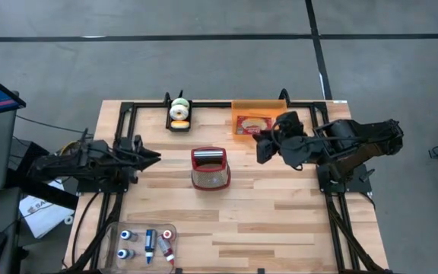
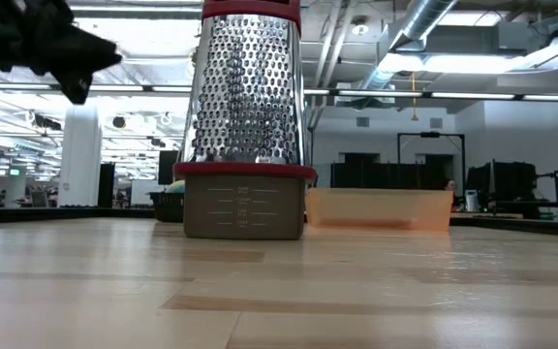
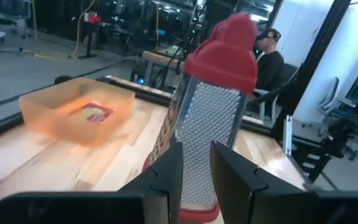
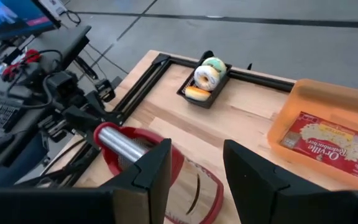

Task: Pick & Place Food Item
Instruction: Return to Home Position

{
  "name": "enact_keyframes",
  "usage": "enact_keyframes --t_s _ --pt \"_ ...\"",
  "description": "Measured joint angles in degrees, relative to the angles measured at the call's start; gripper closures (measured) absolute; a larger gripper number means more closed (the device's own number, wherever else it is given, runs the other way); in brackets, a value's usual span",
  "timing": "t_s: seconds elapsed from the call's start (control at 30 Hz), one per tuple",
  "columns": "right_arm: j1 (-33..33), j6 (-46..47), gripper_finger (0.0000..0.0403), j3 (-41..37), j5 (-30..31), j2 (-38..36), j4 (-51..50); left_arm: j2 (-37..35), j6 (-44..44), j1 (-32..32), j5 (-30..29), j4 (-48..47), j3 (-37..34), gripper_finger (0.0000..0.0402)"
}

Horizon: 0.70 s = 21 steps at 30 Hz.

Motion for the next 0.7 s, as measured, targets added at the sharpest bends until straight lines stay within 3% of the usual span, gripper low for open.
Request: enact_keyframes --t_s 0.2,0.37,0.53,0.7 --pt "0.66 -0.37 0.0264 0.04 -1.88 -0.03 -0.22 0.15 1.12 -0.01 1.97 4.10 -5.59 0.0325" --pt "2.20 1.91 0.0264 0.04 -2.04 0.00 -0.45 0.04 1.07 -0.03 3.16 13.68 -11.13 0.0325" --pt "3.71 2.72 0.0264 0.04 -1.50 0.02 -1.02 0.72 3.21 -0.01 2.30 13.74 -11.05 0.0325" --pt "3.64 2.38 0.0264 0.05 -2.73 0.04 -5.87 2.11 -5.93 -0.01 2.67 14.43 -11.07 0.0325"
